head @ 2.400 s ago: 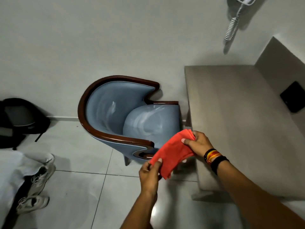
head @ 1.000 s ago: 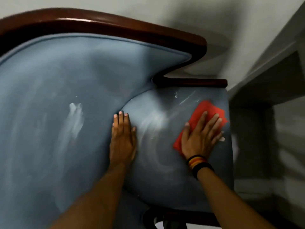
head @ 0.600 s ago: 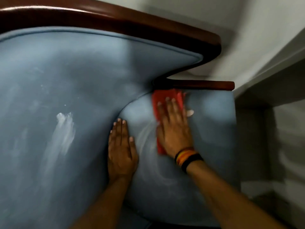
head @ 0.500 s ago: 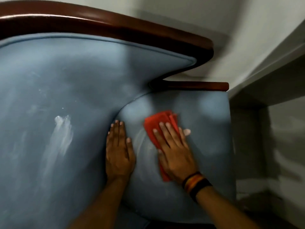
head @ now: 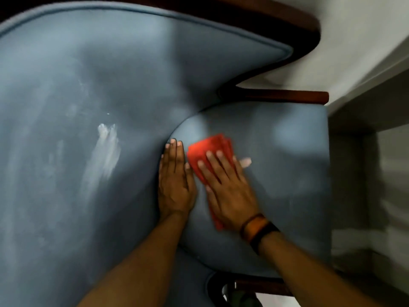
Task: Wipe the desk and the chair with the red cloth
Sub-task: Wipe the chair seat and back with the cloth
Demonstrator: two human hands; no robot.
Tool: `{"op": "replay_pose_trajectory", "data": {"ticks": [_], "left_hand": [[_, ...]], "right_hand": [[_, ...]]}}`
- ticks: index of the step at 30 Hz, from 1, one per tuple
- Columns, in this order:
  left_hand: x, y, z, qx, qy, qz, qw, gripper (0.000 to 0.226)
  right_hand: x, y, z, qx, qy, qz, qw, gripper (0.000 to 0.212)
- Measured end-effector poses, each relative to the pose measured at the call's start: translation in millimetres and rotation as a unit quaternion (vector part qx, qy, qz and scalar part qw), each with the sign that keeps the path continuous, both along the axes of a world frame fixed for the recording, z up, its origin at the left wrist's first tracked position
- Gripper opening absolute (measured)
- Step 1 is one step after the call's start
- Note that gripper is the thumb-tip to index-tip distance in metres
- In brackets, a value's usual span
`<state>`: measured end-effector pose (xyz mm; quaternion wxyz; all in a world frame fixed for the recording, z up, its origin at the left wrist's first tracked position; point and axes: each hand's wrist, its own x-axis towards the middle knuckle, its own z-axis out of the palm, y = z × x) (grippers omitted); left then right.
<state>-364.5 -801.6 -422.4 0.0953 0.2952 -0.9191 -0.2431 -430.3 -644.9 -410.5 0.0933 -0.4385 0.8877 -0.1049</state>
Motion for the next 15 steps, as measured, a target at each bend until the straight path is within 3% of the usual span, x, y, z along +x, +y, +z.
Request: {"op": "replay_pose_trajectory", "data": {"ticks": [2, 5, 9, 11, 15], "left_hand": [[-1, 1, 3, 0.001, 0.003, 0.002, 1.0, 0.056], [-1, 2, 1, -0.01, 0.021, 0.005, 1.0, 0.055], [0, 1, -8, -0.02, 0.025, 0.008, 0.999, 0.055], [0, 2, -6, -0.018, 0.022, 0.005, 1.0, 0.055], [-2, 1, 13, 0.015, -0.003, -0.01, 1.0, 0.055]], "right_hand": [[24, 68, 3, 0.034, -0.006, -0.031, 0.999, 0.066], [-5, 132, 9, 0.073, -0.005, -0.216, 0.974, 0.065], [-70, 65, 7, 0.034, 0.009, -0.339, 0.94, 0.067], [-71, 12, 5, 0.025, 0.002, -0.317, 0.948, 0.069], [-20, -28, 13, -0.003, -0.032, -0.158, 0.987, 0.067]]}}
